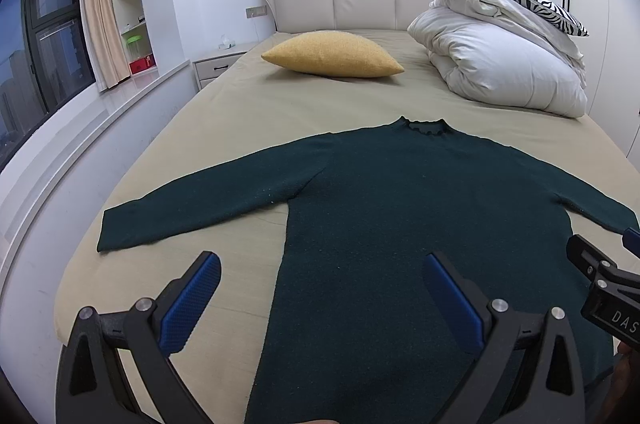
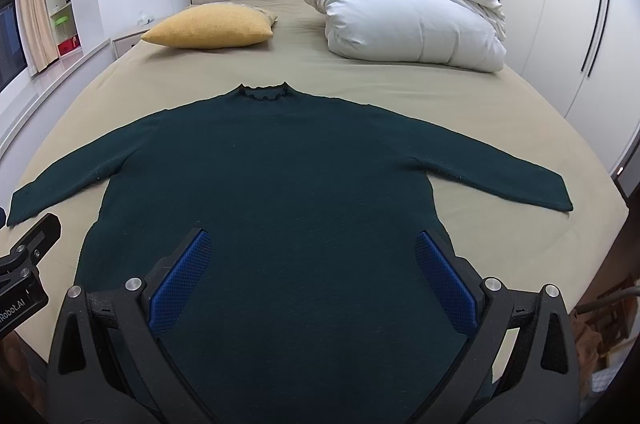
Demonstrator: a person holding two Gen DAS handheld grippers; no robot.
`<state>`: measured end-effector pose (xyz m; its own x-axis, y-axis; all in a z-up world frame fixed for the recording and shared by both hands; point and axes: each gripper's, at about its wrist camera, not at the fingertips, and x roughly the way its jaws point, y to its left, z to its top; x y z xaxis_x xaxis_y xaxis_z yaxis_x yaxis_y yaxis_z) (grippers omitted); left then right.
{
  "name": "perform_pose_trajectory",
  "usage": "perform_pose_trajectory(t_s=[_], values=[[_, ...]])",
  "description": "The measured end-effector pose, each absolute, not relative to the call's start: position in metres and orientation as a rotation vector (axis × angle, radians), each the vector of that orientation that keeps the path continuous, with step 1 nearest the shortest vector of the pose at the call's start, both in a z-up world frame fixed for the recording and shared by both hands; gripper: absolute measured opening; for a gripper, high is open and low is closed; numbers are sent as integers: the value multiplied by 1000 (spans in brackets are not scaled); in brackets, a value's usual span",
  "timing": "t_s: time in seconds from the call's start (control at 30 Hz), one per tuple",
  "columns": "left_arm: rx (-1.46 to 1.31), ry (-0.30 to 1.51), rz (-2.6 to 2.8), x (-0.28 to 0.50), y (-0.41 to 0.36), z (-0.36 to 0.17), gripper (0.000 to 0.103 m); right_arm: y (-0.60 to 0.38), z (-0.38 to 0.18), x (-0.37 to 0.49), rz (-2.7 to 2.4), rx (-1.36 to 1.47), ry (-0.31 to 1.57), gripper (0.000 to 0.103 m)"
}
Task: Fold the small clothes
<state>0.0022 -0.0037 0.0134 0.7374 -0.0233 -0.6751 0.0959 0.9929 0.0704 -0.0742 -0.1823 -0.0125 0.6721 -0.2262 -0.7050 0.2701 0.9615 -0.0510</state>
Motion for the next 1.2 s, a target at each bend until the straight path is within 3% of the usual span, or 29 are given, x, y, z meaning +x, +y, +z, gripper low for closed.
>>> perform_pose_trajectory(t_s=[0.87, 1.2], values=[[100, 744, -68, 2, -6, 17, 103, -182, -17, -71, -264, 53, 802, 103], [105, 766, -26, 7, -3, -10, 103, -185, -23, -68, -260, 64, 810, 103]])
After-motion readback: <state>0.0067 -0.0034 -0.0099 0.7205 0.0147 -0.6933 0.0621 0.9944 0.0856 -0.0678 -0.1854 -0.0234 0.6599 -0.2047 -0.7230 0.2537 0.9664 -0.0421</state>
